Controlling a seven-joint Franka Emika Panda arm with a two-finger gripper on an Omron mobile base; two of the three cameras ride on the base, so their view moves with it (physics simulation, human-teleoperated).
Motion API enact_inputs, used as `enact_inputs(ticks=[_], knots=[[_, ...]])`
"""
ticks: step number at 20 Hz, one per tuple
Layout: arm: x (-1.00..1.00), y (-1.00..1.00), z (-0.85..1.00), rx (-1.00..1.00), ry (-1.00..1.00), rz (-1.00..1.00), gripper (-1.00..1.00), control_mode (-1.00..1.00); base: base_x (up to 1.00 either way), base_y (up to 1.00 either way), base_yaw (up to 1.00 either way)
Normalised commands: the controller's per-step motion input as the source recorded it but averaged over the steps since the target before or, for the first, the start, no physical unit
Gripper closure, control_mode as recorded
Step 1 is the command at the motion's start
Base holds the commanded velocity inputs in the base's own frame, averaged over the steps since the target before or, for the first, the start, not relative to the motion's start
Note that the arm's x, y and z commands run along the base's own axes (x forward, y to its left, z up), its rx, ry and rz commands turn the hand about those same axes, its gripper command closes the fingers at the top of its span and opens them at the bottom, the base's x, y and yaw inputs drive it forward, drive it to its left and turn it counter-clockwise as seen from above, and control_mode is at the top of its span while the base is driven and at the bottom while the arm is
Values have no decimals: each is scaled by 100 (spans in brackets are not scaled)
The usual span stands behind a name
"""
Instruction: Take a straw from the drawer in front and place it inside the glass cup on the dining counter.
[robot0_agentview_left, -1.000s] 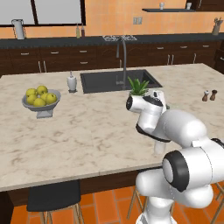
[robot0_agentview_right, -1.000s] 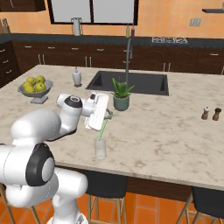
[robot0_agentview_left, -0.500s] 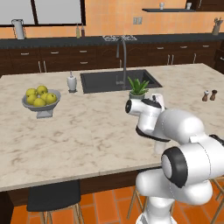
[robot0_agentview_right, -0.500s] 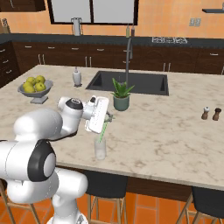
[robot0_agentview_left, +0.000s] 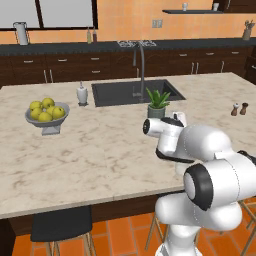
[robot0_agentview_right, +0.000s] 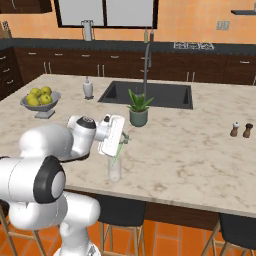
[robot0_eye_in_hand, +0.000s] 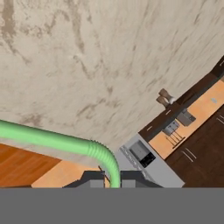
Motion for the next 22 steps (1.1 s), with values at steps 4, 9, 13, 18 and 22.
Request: enact_inputs(ticks=[4,9,13,18,22], knots=[[-3,0,-27,0,0,0,100,-100,0,0,0],[-42,0,-6,0,0,0,100,-100,0,0,0],[-53,0,0,0,0,0,100,-100,0,0,0],[-8,0,0,-3,-2,0,100,-100,0,0,0],[0,-3,0,-11,-1,0,100,-100,0,0,0]])
